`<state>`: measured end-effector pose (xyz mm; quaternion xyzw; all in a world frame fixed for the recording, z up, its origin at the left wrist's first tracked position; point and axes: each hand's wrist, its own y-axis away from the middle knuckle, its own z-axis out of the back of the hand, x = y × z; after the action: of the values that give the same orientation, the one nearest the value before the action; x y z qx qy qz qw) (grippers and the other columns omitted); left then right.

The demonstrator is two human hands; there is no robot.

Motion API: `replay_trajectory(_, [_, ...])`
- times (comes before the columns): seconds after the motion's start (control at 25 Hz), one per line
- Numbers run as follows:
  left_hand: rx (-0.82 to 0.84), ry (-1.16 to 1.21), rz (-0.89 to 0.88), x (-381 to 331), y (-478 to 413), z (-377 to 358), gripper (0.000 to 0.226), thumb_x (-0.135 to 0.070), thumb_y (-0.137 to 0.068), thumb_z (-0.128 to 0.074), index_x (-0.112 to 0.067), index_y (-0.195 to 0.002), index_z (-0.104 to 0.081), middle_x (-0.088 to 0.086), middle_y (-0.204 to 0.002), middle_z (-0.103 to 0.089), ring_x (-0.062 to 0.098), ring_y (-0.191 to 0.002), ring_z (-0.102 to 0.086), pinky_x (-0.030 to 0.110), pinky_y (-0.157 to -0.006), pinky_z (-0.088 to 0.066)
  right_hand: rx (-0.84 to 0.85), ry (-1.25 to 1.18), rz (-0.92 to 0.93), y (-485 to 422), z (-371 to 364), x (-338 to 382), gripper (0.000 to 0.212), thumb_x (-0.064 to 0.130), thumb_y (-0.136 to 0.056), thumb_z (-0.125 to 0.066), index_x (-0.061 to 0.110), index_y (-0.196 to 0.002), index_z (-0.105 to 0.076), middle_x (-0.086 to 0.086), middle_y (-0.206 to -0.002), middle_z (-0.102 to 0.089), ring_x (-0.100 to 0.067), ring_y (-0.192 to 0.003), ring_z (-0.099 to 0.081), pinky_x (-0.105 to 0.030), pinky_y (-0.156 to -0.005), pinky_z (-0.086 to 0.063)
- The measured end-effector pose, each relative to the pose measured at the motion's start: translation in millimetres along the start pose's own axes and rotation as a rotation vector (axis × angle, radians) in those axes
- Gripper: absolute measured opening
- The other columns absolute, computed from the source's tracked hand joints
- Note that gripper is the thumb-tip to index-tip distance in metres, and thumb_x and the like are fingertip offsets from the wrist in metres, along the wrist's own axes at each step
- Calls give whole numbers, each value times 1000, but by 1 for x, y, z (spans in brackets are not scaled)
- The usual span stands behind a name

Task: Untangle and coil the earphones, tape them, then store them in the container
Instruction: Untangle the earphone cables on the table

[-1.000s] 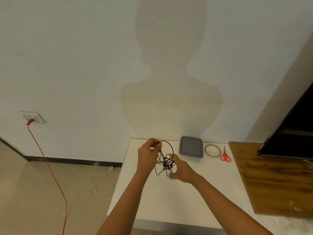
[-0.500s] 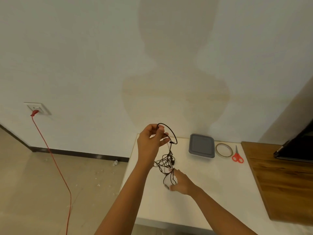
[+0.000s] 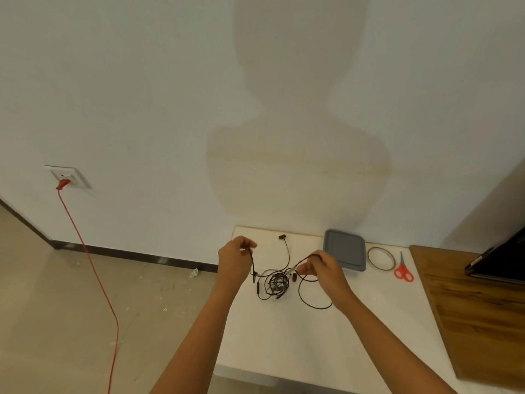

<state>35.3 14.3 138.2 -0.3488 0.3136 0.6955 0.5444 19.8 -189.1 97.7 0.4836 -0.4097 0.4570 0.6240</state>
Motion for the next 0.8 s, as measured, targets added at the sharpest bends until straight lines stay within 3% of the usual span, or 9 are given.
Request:
replay_trajectory(0.16, [237,-275,44,13,16,-13,46,16,-81,-41,-10,-111,-64,9,-113,-60,16,-93,-56,17,-66,-39,71,-210,-16,9,11,65,25,8,-100,-34,12,-84,-53,-9,-66,-72,-24,-66,-69,-34,-72,-55])
replay_trajectory(0.28, [405,-239,-63,5,29,-20,66,12,-81,-43,-20,-139,-41,9,-137,-49,21,-127,-46,21,-89,-37,109,-232,40,22,18,103,24,9,-101,-32,11,-88,-53,-12,-69,-69,-24,-64,-67,-28,-66,-56])
replay_trajectory(0.32, [474,-188,-123,-2,33,-22,66,4,-83,-49,-24,-142,-37,6,-140,-48,20,-130,-43,21,-93,-34,125,-239,60,27,20,112,25,10,-101,-31,10,-89,-53,-13,-70,-69,-25,-63,-67,-28,-64,-56])
replay_trajectory(0.44, [567,-42,-181,-26,39,-27,43,-26,-85,-65,-33,-125,-54,-6,-122,-63,12,-112,-57,21,-90,-38,191,-314,95,39,26,134,26,15,-102,-31,8,-91,-54,-17,-73,-67,-31,-62,-65,-31,-63,-55])
replay_trajectory(0.56, [481,14,-194,-38,39,-30,5,-26,-89,-62,-26,-92,-65,-10,-102,-71,4,-97,-61,18,-84,-41,160,-439,160,48,35,155,25,13,-101,-34,7,-88,-55,-16,-69,-65,-30,-57,-60,-31,-57,-53])
replay_trajectory(0.68, [437,-26,-199,-41,38,-28,12,-22,-94,-54,-19,-91,-65,-8,-96,-67,7,-96,-59,15,-80,-40,85,-634,228,51,57,176,28,10,-100,-33,8,-83,-56,-13,-62,-67,-26,-53,-62,-31,-56,-55])
replay_trajectory(0.8, [312,163,-62,-48,43,-24,18,-20,-96,-47,-12,-92,-63,-4,-88,-68,12,-86,-61,14,-69,-42,40,-713,261,51,82,183,28,12,-99,-35,8,-84,-57,-14,-68,-70,-28,-61,-68,-33,-66,-59])
